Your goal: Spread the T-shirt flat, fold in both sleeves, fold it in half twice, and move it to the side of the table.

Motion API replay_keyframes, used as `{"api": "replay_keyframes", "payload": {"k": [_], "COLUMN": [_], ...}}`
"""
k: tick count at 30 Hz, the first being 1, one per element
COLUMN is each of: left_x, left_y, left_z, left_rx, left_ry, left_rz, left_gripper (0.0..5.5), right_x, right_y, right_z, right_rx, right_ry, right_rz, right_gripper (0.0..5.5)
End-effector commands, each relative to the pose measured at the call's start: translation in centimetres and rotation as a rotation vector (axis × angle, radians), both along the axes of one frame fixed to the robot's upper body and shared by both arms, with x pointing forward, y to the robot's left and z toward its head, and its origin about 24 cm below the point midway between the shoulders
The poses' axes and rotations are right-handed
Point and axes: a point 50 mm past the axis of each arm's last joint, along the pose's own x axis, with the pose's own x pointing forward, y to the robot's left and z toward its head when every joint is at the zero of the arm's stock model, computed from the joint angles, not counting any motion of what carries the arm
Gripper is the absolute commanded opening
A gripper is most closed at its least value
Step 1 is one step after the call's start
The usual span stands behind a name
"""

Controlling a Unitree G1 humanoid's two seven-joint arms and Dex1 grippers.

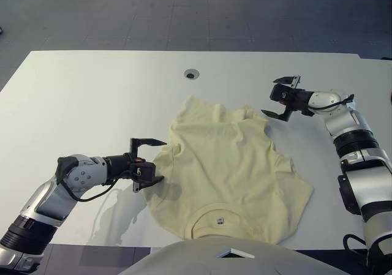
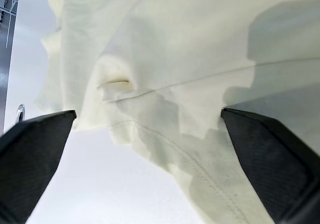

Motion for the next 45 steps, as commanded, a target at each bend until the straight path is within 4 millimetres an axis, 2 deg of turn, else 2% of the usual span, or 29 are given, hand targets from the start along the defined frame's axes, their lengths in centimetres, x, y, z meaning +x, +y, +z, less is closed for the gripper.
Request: {"api": "replay_keyframes", "payload": {"k": [1,7,14,21,25,30,33,40,45], "left_x": [-0.1,-0.3,-0.5,-0.5,-0.6,-1.1,-1.2,-1.2,-0.2], "left_y": [0.1,0.2,0.3,0.3,0.2,0.5,0.7,1.2,1.4], "left_z": [-0.2,-0.2,-0.2,-0.2,-0.3,-0.5,-0.7,-0.9,-0.6], "left_rx": [0.020,0.024,0.025,0.026,0.027,0.041,0.046,0.066,0.061], "left_ry": [0.010,0.016,0.023,0.027,0.033,0.044,0.042,0.029,-0.017], "left_rz": [-0.003,-0.004,-0.004,-0.003,-0.004,-0.001,0.005,0.026,0.062], "left_gripper": [5.40,5.40,5.40,5.40,5.40,5.40,5.40,5.40,5.40], "right_x": [0.1,0.1,-0.2,-0.4,0.1,1.1,1.3,1.6,1.9], "right_y": [0.7,1.5,2.7,3.4,2.9,0.9,0.4,0.8,2.0], "right_z": [0.3,-0.3,-2.9,-4.5,-4.7,-4.2,-4.3,-4.8,-4.5], "right_rx": [0.023,0.047,0.019,-0.004,-0.060,-0.148,-0.163,-0.138,-0.005], "right_ry": [-0.002,0.012,0.090,0.129,0.111,0.037,0.022,0.004,-0.039], "right_rz": [0.012,0.022,0.029,0.038,-0.014,-0.174,-0.246,-0.340,-0.330], "right_gripper": [5.38,5.38,5.38,5.38,5.38,5.38,5.38,5.38,5.38]}}
